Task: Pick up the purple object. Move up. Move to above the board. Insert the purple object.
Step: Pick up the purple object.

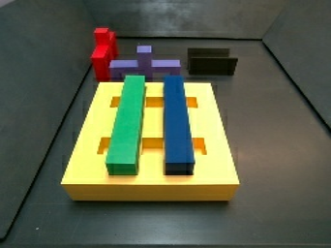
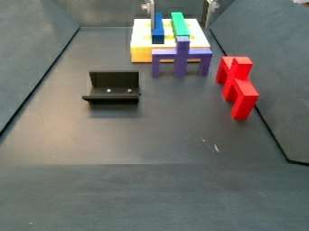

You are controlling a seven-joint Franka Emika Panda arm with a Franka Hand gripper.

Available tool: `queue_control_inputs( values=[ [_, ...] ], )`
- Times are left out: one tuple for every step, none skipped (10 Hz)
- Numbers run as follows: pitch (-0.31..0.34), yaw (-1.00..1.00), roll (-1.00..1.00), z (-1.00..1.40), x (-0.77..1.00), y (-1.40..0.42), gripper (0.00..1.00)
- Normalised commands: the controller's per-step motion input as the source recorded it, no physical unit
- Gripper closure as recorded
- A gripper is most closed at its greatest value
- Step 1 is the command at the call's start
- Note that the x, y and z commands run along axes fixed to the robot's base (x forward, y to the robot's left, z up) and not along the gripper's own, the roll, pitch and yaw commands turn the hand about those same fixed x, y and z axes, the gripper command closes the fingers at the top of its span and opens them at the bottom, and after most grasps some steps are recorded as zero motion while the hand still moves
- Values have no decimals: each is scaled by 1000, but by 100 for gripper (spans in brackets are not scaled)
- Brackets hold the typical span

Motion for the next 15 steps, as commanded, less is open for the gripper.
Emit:
queue_control_inputs(
  values=[
    [-109, 0, -16, -183, -106, -311, 0],
    [-111, 0, 0, -197, -94, -429, 0],
    [-113, 0, 0, -231, -117, -566, 0],
    [-106, 0, 0, -266, -63, -657, 0],
    [-107, 14, 0, -263, -40, -686, 0],
    [-99, 60, 29, -246, -37, -737, 0],
    [-96, 103, 23, -226, -49, -714, 0],
    [-96, 143, 21, -226, -14, -674, 0],
    [-84, 166, 44, -257, -20, -643, 0],
    [-60, 137, 143, -294, -11, -591, 0],
    [-10, 20, 293, -354, -49, -483, 0],
    [-1, 0, 304, -380, -63, -386, 0],
    [0, 0, 323, -391, -80, -300, 0],
    [0, 0, 329, -440, -80, -191, 0],
    [0, 0, 284, -354, 0, -169, 0]
  ],
)
